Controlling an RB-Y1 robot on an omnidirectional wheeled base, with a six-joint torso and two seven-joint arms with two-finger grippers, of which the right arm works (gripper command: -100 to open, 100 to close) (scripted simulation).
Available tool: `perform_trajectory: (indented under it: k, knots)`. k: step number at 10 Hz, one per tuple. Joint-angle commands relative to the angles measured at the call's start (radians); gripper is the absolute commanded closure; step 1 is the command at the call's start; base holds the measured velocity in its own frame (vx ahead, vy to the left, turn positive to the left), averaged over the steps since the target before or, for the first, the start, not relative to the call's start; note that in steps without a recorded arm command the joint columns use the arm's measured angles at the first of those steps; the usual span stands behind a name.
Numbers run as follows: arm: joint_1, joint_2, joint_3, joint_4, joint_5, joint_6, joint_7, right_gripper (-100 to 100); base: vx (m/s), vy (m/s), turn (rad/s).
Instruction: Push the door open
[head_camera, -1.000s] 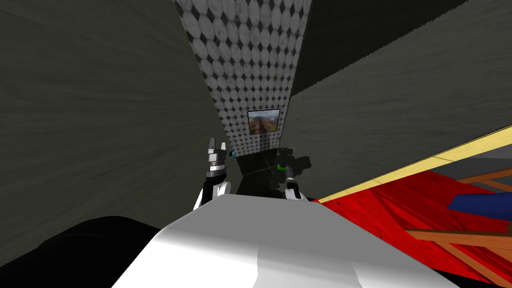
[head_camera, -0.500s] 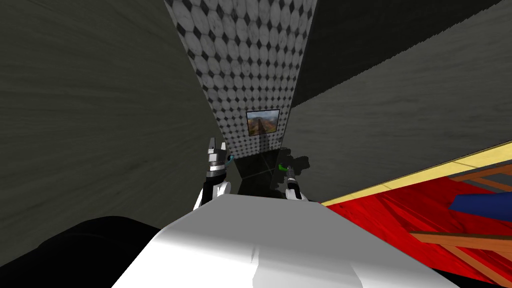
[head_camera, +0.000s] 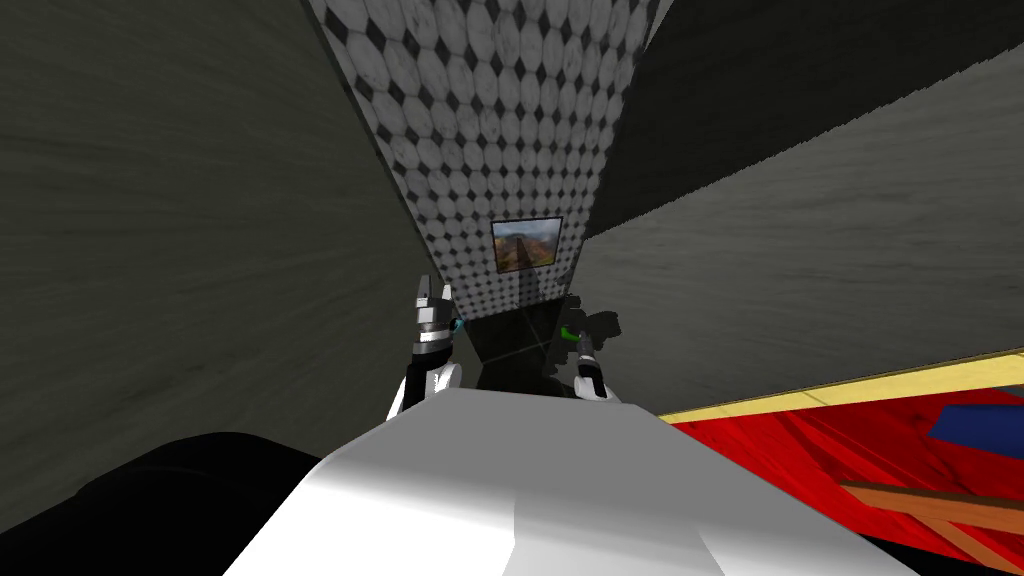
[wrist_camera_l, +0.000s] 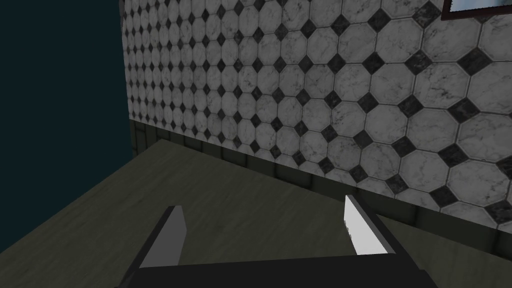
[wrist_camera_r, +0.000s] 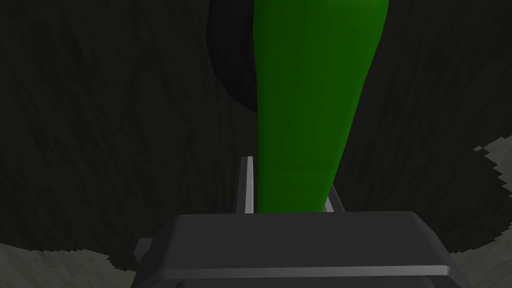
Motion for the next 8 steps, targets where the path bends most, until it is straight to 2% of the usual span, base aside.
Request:
perform_trajectory:
  k: [1, 3, 4, 5, 8]
  knots:
    - [0.003, -0.014, -0.024, -0.014, -0.011, -0.004, 0.017, 100, 0.220, 0.020, -0.057]
    - [0.002, -0.018, -0.045, -0.017, -0.023, -0.006, 0.033, 100, 0.200, 0.007, -0.062]
    - [0.002, -0.018, -0.045, 0.006, -0.023, -0.006, 0.033, 100, 0.149, -0.019, 0.002]
    - [0.002, -0.018, -0.045, -0.017, -0.023, -0.006, 0.033, 100, 0.062, -0.006, 0.014]
    - [-0.001, -0.016, -0.086, -0.021, -0.044, -0.009, 0.064, 100, 0.162, 0.018, -0.061]
